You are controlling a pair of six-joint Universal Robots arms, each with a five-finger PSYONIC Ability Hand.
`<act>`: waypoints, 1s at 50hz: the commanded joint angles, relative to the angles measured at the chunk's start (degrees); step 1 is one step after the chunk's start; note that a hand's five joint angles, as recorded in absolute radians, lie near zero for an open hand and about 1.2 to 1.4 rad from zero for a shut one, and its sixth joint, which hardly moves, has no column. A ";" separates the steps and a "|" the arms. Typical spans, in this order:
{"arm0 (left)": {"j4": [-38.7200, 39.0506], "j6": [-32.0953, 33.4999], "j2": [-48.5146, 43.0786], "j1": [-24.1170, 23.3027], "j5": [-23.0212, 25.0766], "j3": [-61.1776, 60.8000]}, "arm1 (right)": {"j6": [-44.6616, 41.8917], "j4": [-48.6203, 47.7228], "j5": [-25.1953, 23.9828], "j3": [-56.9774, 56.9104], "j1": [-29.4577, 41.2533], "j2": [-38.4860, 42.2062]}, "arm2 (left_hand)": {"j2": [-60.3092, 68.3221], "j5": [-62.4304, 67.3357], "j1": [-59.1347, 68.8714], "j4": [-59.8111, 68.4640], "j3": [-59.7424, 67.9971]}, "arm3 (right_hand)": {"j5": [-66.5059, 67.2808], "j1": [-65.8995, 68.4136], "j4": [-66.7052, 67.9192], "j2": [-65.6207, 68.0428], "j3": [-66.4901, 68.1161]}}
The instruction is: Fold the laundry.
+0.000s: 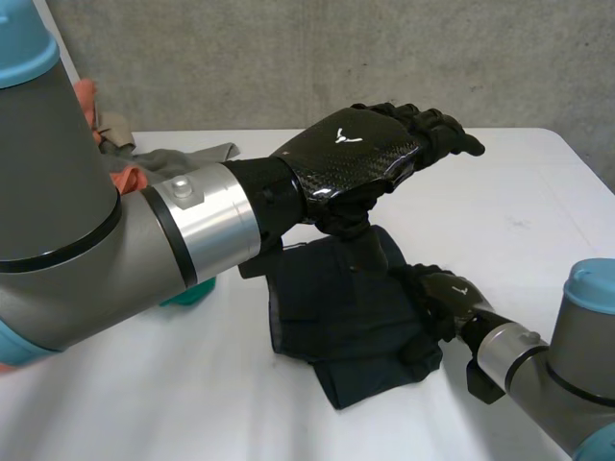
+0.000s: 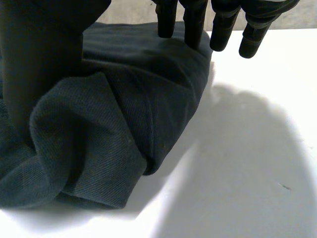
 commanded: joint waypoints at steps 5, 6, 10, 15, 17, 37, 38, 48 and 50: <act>0.35 -0.12 0.59 0.94 0.01 -1.28 | -1.57 -0.17 3.92 -3.87 2.39 3.91 | -0.34 -2.41 -0.31 -1.34 -1.55 | 45.88 46.27 46.69 46.53 46.67; 0.35 -0.12 0.67 1.11 0.01 -1.55 | -1.57 -0.34 4.09 -4.22 2.21 3.91 | -0.34 -2.41 -0.31 -1.34 -1.55 | 65.54 65.93 66.34 66.19 66.32; 0.61 -0.12 1.11 1.46 0.01 -1.99 | -0.61 -2.18 6.46 -6.06 0.20 3.12 | -0.34 -2.41 -0.31 -1.34 -1.55 | 67.78 68.17 68.58 68.43 68.56; 1.23 -0.29 1.99 1.73 -0.08 -2.16 | 1.77 -5.44 8.05 -10.28 -3.76 4.87 | -0.34 -2.41 -0.31 -1.34 -1.55 | 67.78 68.17 68.58 68.43 68.56; 1.49 -0.38 2.34 1.82 -0.08 -2.16 | 2.56 -5.79 8.14 -13.09 -5.43 6.36 | -0.34 -2.41 -0.31 -1.34 -1.55 | 67.78 68.17 68.58 68.43 68.56; 3.16 -3.28 4.63 1.29 -0.08 -1.90 | 3.01 21.26 17.46 -82.59 -25.12 44.14 | -0.34 -2.41 -0.31 -1.34 -1.55 | 67.78 68.17 68.58 68.43 68.56; 3.16 -3.20 4.63 1.20 -0.16 -1.90 | 2.66 22.67 16.93 -85.84 -25.73 45.90 | -0.34 -2.41 -0.31 -1.34 -1.55 | 67.78 68.17 68.58 68.43 68.56; 2.02 -3.02 4.63 0.85 0.01 -1.29 | -2.62 25.50 15.08 -96.77 -29.52 52.95 | -0.34 -2.41 -0.31 -1.34 -1.55 | 67.78 68.17 68.58 68.43 68.56; 1.93 -2.93 4.63 0.76 0.10 -1.02 | -2.62 25.50 14.91 -97.12 -29.69 53.39 | -0.34 -2.41 -0.31 -1.34 -1.55 | 67.78 68.17 68.58 68.43 68.56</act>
